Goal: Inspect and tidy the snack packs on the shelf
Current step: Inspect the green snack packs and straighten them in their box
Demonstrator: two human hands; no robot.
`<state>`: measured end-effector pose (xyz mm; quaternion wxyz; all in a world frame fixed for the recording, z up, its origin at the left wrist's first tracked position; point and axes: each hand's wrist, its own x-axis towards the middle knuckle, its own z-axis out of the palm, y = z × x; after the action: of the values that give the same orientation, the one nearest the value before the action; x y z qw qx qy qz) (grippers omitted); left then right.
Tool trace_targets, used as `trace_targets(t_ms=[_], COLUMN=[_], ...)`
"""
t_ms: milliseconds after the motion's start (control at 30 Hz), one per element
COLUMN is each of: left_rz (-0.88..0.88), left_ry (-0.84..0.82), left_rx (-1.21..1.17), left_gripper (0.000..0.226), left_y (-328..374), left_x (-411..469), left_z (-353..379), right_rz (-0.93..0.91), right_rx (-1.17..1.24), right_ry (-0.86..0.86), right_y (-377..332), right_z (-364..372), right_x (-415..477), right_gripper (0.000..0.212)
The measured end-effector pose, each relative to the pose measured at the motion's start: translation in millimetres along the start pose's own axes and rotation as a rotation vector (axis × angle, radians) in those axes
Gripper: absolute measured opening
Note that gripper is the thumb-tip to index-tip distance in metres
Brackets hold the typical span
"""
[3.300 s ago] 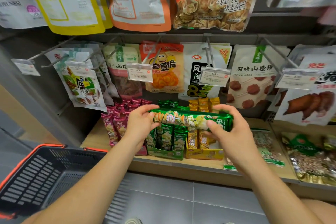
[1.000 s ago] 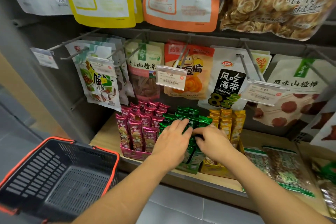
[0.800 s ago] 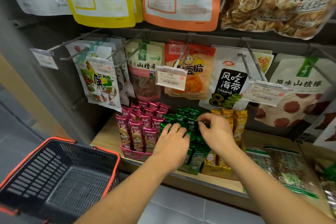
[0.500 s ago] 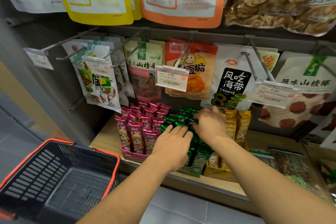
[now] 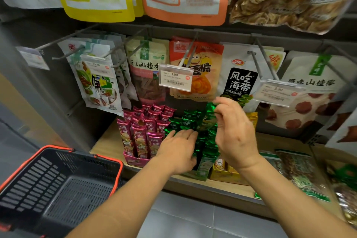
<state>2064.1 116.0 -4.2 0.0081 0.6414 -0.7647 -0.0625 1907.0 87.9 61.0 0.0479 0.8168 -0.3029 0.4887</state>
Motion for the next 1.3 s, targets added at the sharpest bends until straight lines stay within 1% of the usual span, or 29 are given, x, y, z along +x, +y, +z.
trace_targets(t_ms=[67, 133, 200, 233, 300, 367, 400, 467, 500, 533, 567, 600, 633, 667, 733, 800, 833, 867, 933, 967, 1000, 1100, 1200, 1300], left_rz=[0.005, 0.009, 0.022, 0.025, -0.001, -0.069, -0.101, -0.106, -0.077, -0.036, 0.001, 0.02, 0.025, 0.028, 0.064, 0.062, 0.045, 0.021, -0.032, -0.062, -0.093, -0.164, -0.153, -0.138], left_ry=[-0.019, -0.037, -0.014, 0.005, 0.05, 0.109, 0.117, 0.077, 0.029, -0.042, -0.112, -0.148, -0.129, -0.064, 0.103, 0.204, 0.229, 0.238, 0.223, 0.22, 0.226, 0.307, 0.353, 0.394], left_rx=[0.001, 0.004, -0.019, -0.071, -0.258, -0.487, -0.638, -0.967, -1.107, -1.225, -1.3, -1.329, -1.303, -1.242, -1.145, -1.164, -1.21, -1.286, -1.474, -1.537, -1.575, -1.616, -1.607, -1.545], left_gripper=[0.079, 0.079, 0.077, 0.073, 0.06, 0.045, 0.04, 0.03, 0.023, 0.016, 0.016, 0.024, 0.033, 0.038, 0.032, 0.026, 0.022, 0.019, 0.021, 0.022, 0.021, 0.027, 0.026, 0.028], left_y=[-1.5, -0.8, 0.8, 1.7, 5.1, 13.2, 18.7, 31.2, 36.8, 42.3, 48.0, 54.1, 60.1, 66.0, 74.6, 77.6, 78.7, 79.2, 81.2, 81.6, 81.3, 79.2, 76.4, 68.2], left_x=[-0.8, -1.8, -3.1, -3.8, -7.1, -13.3, -17.7, -29.1, -36.2, -43.9, -51.3, -58.4, -63.9, -68.0, -71.5, -72.9, -73.6, -73.4, -73.7, -72.6, -71.2, -67.6, -66.2, -65.4], left_z=[-1.3, -1.7, -4.4, -7.7, -21.4, -39.7, -49.6, -68.3, -75.9, -81.6, -84.5, -84.6, -83.5, -82.6, -81.8, -81.5, -82.1, -82.2, -84.8, -85.2, -84.4, -84.8, -85.3, -83.7], right_rz=[-0.106, -0.148, -0.133, -0.087, 0.116, 0.397, 0.533, 0.774, 0.864, 0.918, 0.941, 0.95, 0.953, 0.96, 0.99, 1.023, 1.028, 1.016, 0.938, 0.898, 0.87, 0.824, 0.817, 0.82], right_rx=[0.045, 0.084, 0.12, 0.146, 0.219, 0.328, 0.419, 0.631, 0.711, 0.756, 0.771, 0.782, 0.799, 0.823, 0.851, 0.834, 0.817, 0.801, 0.777, 0.77, 0.761, 0.711, 0.717, 0.697], right_ry=[0.059, 0.091, 0.091, 0.062, -0.037, -0.163, -0.217, -0.264, -0.266, -0.261, -0.249, -0.229, -0.2, -0.167, -0.113, -0.134, -0.201, -0.306, -0.534, -0.595, -0.617, -0.549, -0.485, -0.49], right_y=[-13.5, -26.7, -36.4, -38.7, -39.4, -36.5, -34.8, -30.8, -28.7, -26.9, -25.9, -26.6, -28.3, -29.7, -31.5, -32.5, -32.6, -32.9, -34.4, -36.0, -37.8, -42.7, -49.5, -51.2], right_z=[-27.8, -57.0, -82.2, -92.4, -106.7, -112.3, -113.1, -111.7, -109.9, -107.8, -105.8, -103.7, -101.2, -98.5, -92.9, -88.1, -86.6, -85.9, -84.5, -83.1, -81.7, -76.8, -74.0, -70.6], right_x=[13.9, 27.3, 31.3, 28.8, 17.9, 2.7, -4.7, -16.6, -21.1, -24.3, -26.6, -27.4, -27.9, -28.5, -31.2, -34.8, -36.2, -37.0, -39.6, -41.3, -43.0, -47.8, -46.7, -45.9], right_gripper=[0.015, 0.017, 0.016, 0.013, 0.009, 0.011, 0.013, 0.016, 0.016, 0.014, 0.011, 0.009, 0.01, 0.015, 0.023, 0.026, 0.031, 0.038, 0.051, 0.051, 0.048, 0.05, 0.049, 0.054])
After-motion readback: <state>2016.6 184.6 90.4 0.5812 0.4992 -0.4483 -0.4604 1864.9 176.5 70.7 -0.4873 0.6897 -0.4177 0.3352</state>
